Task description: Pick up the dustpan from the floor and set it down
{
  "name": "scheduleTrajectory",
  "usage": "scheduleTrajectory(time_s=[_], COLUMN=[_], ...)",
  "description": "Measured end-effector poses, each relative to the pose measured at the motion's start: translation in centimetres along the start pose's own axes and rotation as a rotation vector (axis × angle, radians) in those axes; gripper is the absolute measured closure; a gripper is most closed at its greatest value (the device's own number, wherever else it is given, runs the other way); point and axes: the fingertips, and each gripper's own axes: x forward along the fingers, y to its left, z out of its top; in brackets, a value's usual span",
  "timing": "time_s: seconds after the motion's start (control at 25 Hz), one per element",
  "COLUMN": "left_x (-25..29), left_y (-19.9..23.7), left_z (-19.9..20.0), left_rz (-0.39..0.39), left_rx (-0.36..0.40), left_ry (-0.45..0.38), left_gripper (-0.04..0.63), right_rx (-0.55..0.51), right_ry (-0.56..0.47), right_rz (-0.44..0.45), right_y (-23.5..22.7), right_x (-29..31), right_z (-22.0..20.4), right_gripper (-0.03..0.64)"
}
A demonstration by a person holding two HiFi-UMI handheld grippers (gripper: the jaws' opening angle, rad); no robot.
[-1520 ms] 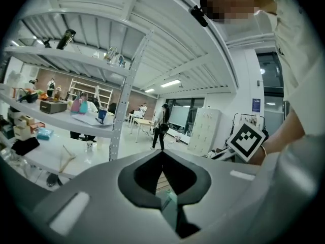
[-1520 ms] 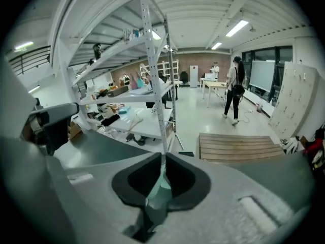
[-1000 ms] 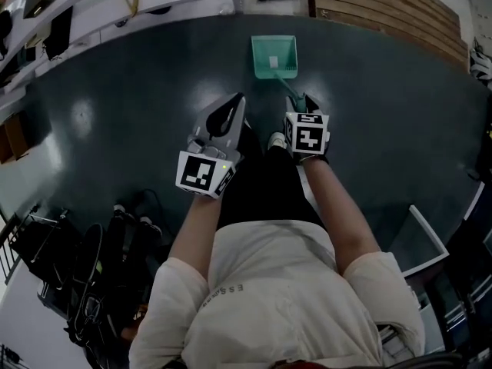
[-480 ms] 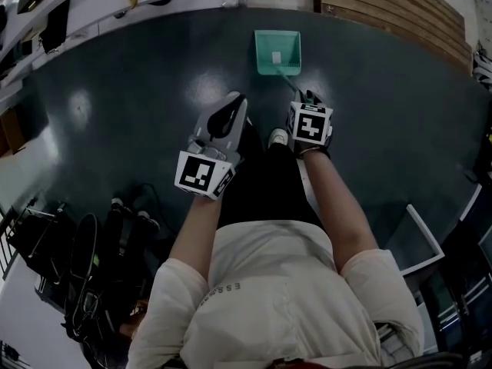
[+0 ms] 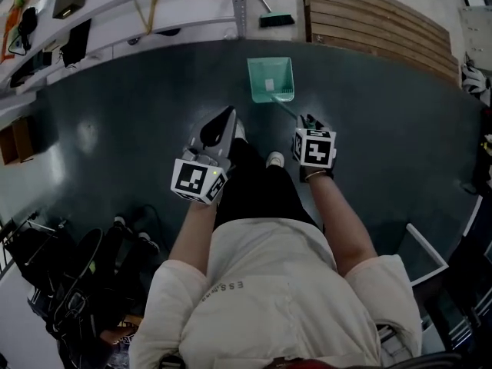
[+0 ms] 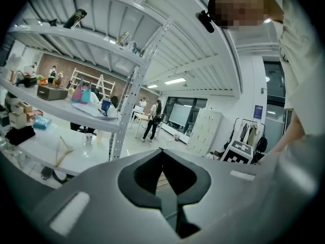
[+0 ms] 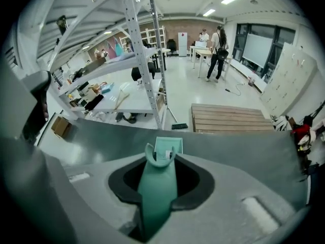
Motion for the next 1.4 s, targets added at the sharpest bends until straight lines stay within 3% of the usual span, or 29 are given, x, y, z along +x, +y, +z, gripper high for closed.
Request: scheduleTrajectory(time_s=[0.56,0.8,0.96,1.4], left_x=[-6.6,-9.0,-10.2,-10.7], left_y=[-7.7,-11.1,-12.9,-14.3], left_z=[5.9,6.8,7.0,7.9], left_rz=[0.02,0.056,0.059,0.06], left_rx=[0.121,0.186,0.201,0.17], left_ry=[-0.125,-0.126,-0.175,-0.21], left_gripper=[0.578,0.578,0.578,0.578], right_rx=[-0.013,-0.056,-0.081,-0.099], right_ry=[-0.235,-0.305,-0.332,-0.307], right_rz=[0.032,0.042,0.04,0.055], right_y=[-2.0,-3.4,-3.9,-3.7], right_x=[-15.7,-20.5,-22.1,-22.0], right_z=[0.6,-0.9,-1.4,-2.8], right_gripper=[0.546,0.546,0.546,0.546])
